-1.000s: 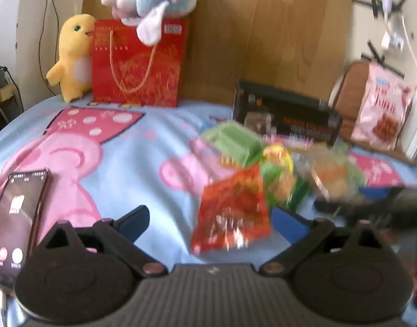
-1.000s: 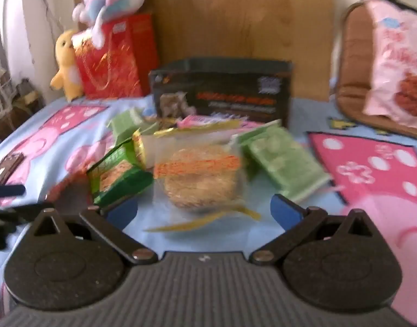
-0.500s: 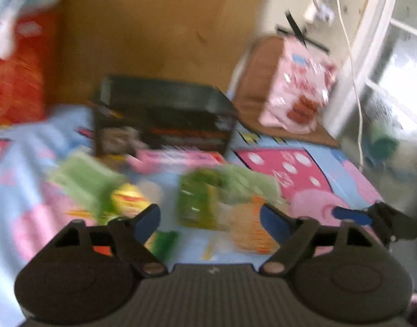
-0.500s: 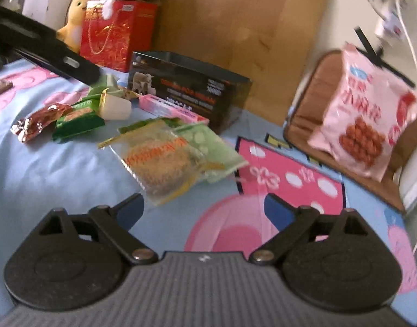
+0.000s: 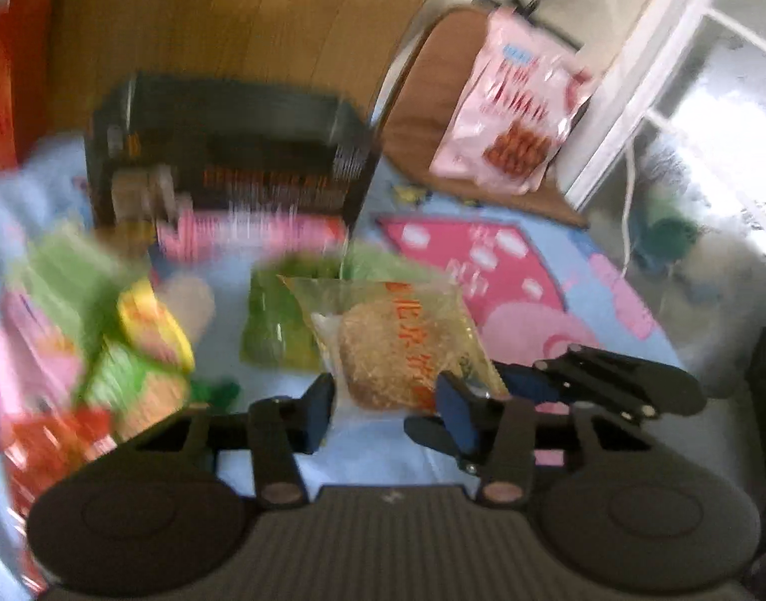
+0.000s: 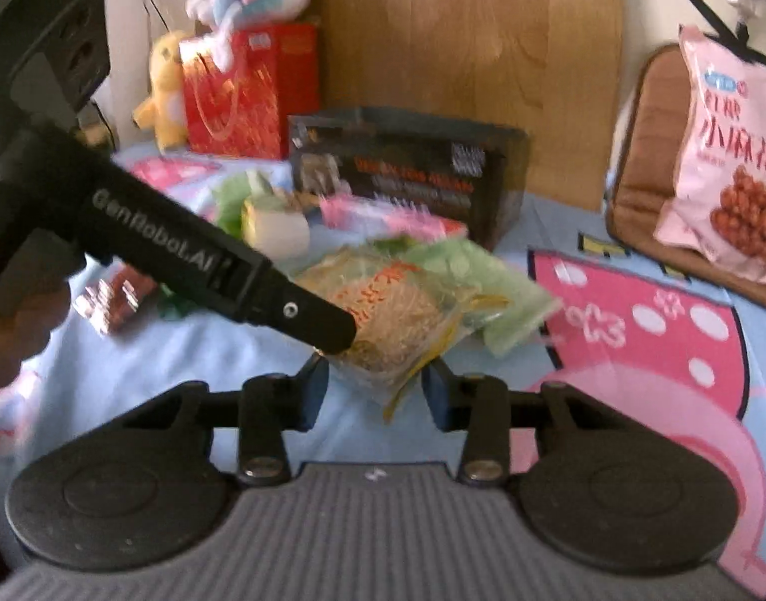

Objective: Organize snacks

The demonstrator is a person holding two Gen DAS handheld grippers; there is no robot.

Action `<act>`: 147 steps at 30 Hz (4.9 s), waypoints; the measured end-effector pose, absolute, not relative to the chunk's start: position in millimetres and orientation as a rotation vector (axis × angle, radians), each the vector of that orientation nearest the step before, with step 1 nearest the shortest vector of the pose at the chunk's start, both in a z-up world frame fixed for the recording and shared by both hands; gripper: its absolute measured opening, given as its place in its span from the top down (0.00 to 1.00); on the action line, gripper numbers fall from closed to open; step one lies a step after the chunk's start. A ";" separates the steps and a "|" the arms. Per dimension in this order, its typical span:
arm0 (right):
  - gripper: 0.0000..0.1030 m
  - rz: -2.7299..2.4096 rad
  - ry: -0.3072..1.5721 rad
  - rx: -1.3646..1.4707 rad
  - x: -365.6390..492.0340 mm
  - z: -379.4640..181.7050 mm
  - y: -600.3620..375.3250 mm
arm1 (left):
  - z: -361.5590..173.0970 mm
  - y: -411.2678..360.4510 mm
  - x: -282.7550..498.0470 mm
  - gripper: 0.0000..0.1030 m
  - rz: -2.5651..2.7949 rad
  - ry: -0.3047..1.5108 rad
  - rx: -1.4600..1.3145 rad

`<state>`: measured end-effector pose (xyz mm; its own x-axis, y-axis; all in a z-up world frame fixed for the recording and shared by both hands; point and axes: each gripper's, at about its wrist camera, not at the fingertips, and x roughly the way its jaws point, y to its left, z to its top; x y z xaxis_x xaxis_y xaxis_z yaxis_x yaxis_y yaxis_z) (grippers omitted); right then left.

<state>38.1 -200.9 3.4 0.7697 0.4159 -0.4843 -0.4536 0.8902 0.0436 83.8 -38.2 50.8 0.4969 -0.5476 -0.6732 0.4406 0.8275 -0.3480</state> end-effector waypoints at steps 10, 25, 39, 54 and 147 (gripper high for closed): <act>0.57 0.461 0.353 -0.011 127.0 58.4 -184.7 | 114.0 -28.4 173.8 0.58 -0.454 0.664 -0.113; 0.38 0.400 0.400 0.067 164.2 56.0 -184.7 | 90.9 19.3 199.2 0.42 -0.393 0.677 -0.211; 0.38 0.357 0.662 0.374 130.2 -2.1 -238.3 | 18.2 77.3 144.1 0.44 -0.226 0.845 -0.327; 0.39 0.548 0.552 0.073 86.2 50.1 -148.2 | 40.6 134.9 106.8 0.36 -0.129 0.756 -0.440; 0.55 0.794 0.738 0.310 68.1 23.2 -140.4 | 21.9 127.5 56.2 0.48 -0.398 0.752 -0.451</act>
<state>68.1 -140.4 23.2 0.4721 0.7389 -0.4808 -0.5331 0.6737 0.5118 56.2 127.5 21.9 0.6653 -0.4960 -0.5580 0.1825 0.8328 -0.5226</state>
